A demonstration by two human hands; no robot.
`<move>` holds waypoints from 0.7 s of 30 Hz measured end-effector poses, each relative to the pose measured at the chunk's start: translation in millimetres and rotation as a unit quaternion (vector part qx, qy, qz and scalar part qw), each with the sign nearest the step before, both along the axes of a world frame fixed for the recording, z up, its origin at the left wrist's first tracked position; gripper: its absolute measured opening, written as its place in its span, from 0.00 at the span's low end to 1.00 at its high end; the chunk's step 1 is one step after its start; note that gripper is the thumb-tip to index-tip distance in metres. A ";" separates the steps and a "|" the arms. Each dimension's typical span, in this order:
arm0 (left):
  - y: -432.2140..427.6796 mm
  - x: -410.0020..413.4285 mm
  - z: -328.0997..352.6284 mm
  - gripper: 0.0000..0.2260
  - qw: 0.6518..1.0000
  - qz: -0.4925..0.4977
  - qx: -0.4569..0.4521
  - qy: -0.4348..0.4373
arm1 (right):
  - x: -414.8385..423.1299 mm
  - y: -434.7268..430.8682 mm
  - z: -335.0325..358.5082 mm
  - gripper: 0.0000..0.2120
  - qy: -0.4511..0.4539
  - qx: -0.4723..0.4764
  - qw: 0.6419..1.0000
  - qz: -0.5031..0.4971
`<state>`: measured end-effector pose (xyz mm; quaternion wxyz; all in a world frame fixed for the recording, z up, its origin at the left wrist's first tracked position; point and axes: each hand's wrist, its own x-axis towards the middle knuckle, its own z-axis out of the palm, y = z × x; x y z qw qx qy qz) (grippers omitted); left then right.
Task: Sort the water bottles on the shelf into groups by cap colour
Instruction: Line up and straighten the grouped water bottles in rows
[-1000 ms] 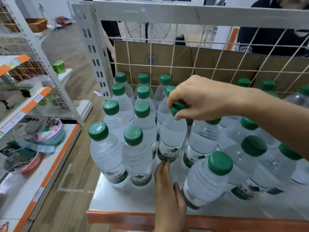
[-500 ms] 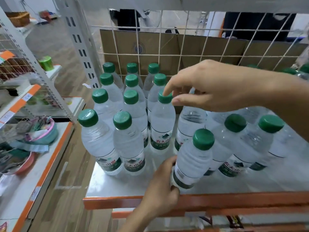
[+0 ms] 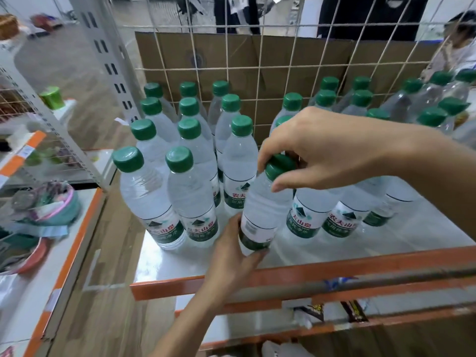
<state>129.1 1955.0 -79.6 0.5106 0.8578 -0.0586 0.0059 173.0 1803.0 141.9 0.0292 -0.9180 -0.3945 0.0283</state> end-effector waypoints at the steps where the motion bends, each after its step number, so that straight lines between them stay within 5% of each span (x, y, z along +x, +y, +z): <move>1: 2.9 -4.3 -0.8 0.29 0.999 0.025 0.008 -0.020 | 0.1 4.1 -0.6 0.15 -0.004 0.011 1.000 0.002; 10: 6.2 -29.0 -6.2 0.18 0.962 0.217 0.093 -0.137 | 7.5 32.4 -11.8 0.19 -0.057 0.036 0.998 -0.007; 15: 6.7 -25.8 -11.4 0.05 0.974 0.174 0.066 -0.129 | 10.0 36.3 -15.6 0.19 -0.064 0.046 0.997 -0.023; 21: 5.3 -20.1 -13.0 0.10 0.970 0.175 0.057 -0.157 | 20.7 41.7 -21.2 0.19 -0.039 0.055 0.997 -0.045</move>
